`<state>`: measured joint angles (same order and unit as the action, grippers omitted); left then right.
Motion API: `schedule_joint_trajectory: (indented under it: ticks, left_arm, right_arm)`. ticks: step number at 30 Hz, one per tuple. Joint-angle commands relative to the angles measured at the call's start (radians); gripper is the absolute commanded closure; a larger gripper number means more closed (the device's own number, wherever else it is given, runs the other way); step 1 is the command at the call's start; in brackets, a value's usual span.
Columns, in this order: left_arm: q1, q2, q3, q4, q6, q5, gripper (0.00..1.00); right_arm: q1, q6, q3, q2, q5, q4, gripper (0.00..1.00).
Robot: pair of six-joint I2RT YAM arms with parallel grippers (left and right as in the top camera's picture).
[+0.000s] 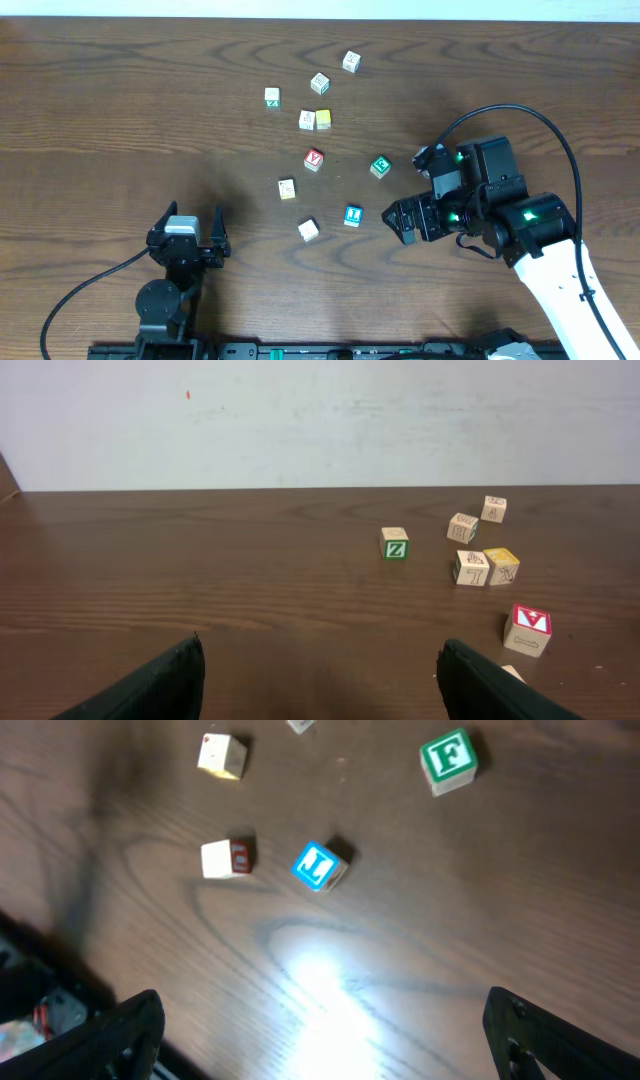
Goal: Lift 3 blocks
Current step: 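Move the right gripper left over the green F block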
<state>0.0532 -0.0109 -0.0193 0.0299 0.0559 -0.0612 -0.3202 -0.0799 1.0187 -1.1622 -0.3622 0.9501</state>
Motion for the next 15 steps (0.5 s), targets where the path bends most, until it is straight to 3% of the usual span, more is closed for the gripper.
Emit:
schedule_joint_trajectory:
  ticks: [1, 7, 15]
  left_arm:
    - [-0.004, 0.005, 0.015, 0.037, -0.001, -0.006, 0.25]
    - [-0.004, 0.005, 0.015, 0.037, -0.001, -0.006, 0.25]
    - [-0.004, 0.005, 0.015, 0.037, -0.001, -0.006, 0.25]
  right_arm:
    - [-0.012, -0.014, -0.006, 0.002, 0.078, -0.029, 0.01]
    - [-0.036, -0.056, -0.006, -0.070, 0.238, -0.067, 0.01]
    - [-0.114, 0.094, -0.006, -0.311, 0.238, -0.218, 0.01]
